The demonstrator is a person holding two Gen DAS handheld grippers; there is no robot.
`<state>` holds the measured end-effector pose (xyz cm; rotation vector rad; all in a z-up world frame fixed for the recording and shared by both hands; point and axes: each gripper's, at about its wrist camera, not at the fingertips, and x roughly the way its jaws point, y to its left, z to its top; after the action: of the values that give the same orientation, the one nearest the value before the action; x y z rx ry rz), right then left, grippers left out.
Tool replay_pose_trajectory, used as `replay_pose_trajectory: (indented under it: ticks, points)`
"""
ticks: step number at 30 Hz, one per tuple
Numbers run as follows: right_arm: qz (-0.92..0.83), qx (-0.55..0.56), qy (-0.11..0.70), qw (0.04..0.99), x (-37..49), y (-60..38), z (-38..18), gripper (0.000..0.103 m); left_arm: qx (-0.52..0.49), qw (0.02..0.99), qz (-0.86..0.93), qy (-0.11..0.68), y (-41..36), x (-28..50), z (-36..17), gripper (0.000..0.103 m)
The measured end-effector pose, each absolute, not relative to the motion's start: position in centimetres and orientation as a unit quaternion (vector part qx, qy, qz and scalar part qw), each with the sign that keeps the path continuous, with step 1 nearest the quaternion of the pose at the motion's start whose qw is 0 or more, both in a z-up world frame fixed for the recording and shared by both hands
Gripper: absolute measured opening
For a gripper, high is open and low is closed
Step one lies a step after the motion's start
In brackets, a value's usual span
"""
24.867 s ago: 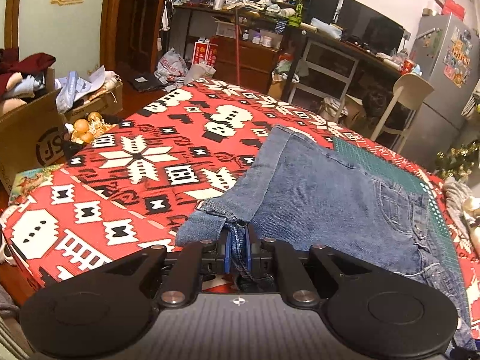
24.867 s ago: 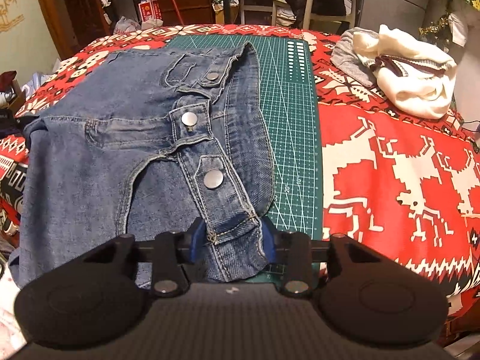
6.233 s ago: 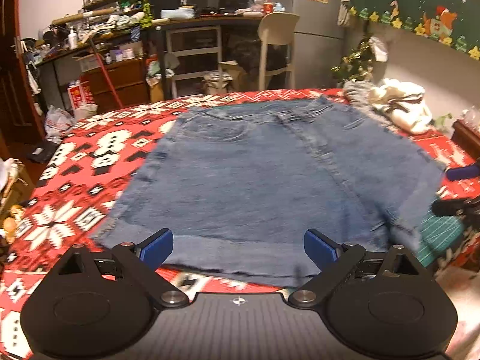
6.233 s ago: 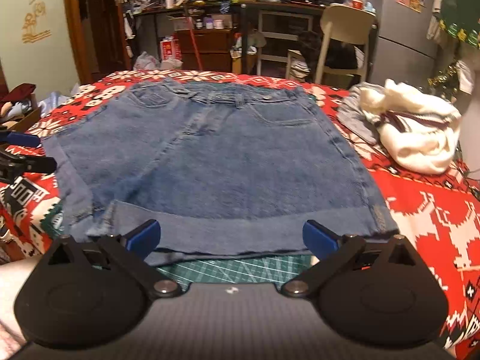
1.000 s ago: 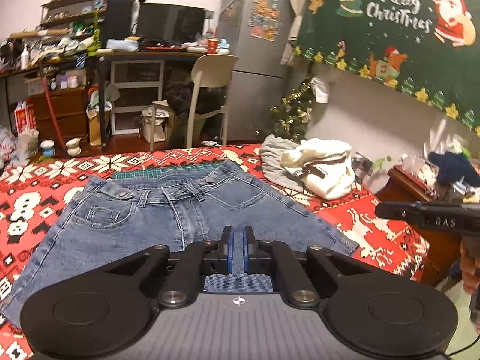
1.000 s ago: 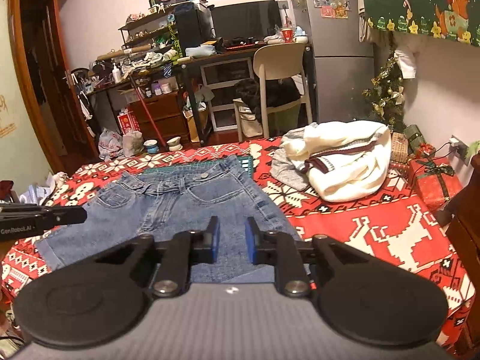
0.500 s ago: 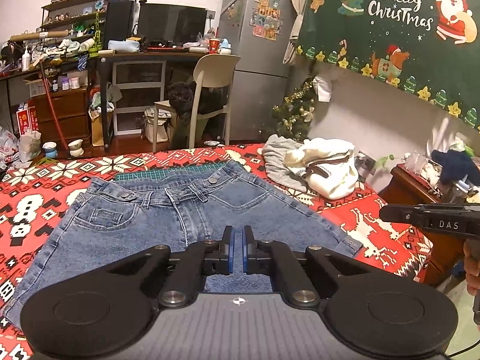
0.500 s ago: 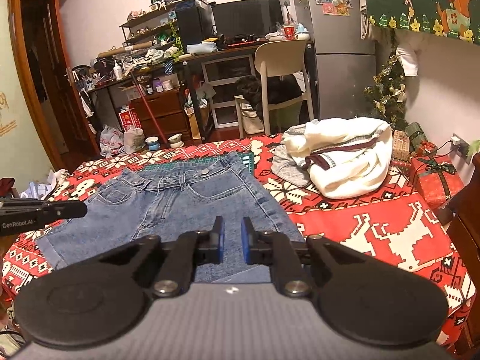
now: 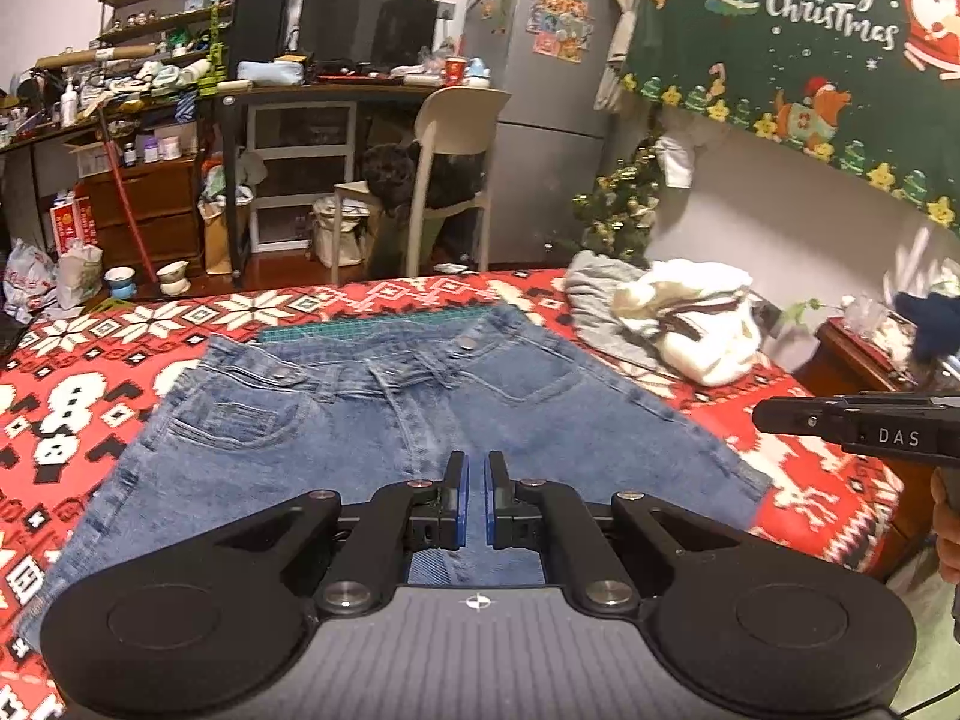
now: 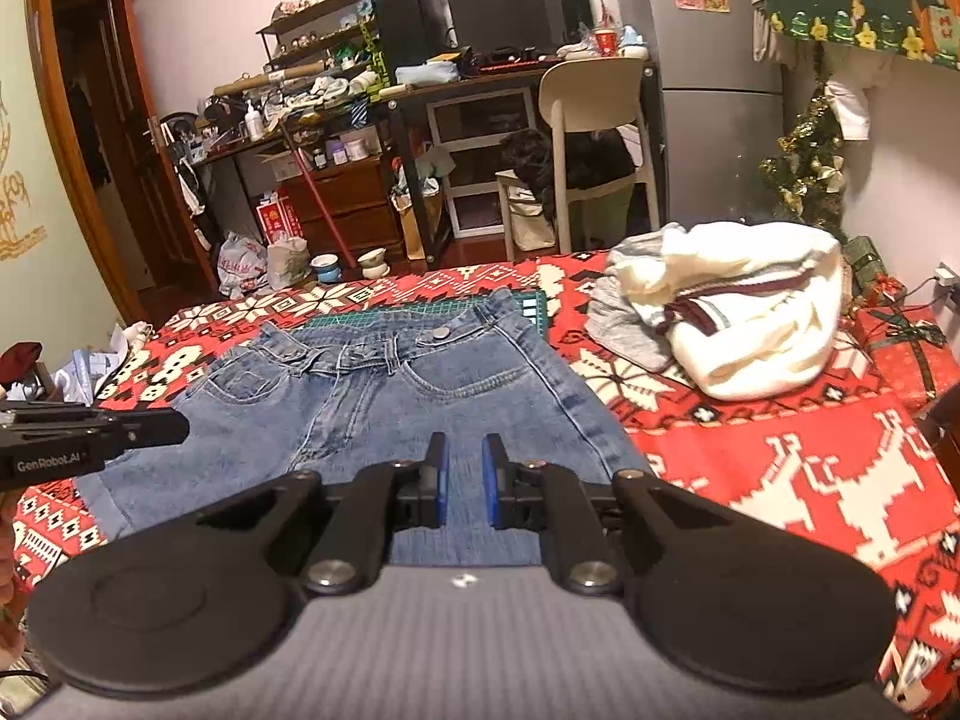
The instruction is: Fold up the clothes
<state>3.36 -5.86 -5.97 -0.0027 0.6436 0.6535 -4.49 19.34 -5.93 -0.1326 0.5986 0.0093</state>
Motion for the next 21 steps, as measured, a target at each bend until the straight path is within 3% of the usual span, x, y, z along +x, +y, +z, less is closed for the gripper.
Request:
replay_pose_trajectory:
  ticks: [21]
  points:
    - [0.346,-0.050,0.340,0.873,11.8,4.2,-8.6,0.013,-0.092,0.945,0.052,0.309,25.4,1.5,-7.2,0.005]
